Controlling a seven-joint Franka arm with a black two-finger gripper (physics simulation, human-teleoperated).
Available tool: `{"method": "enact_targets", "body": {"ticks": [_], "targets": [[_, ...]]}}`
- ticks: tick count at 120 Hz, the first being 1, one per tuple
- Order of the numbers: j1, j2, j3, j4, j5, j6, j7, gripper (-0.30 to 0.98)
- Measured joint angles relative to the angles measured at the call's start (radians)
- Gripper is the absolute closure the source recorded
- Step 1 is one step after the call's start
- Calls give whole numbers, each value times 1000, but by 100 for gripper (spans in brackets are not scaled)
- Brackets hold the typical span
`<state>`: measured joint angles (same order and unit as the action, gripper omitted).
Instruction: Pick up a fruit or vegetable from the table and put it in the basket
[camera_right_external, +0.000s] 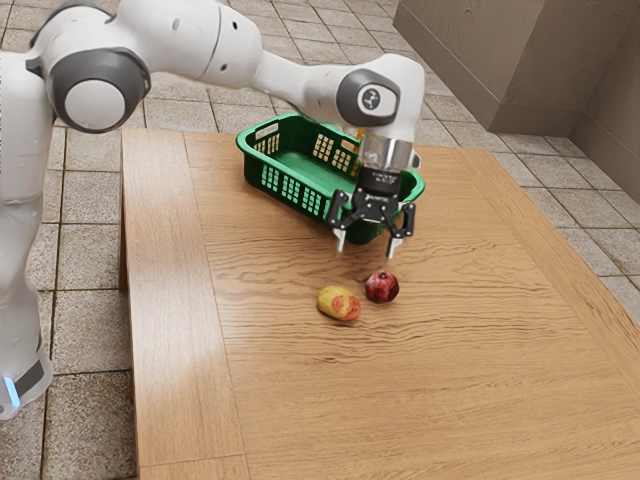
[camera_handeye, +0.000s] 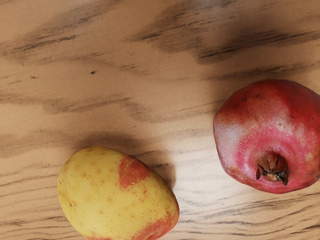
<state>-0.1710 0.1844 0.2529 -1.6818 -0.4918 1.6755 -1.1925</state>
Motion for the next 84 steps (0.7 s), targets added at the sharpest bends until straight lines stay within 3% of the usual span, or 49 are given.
{"method": "enact_targets", "body": {"ticks": [64,84], "targets": [[80,32,-10,15,-1,12,80,0],[113,61,-71,18,-2,27,99,0]]}}
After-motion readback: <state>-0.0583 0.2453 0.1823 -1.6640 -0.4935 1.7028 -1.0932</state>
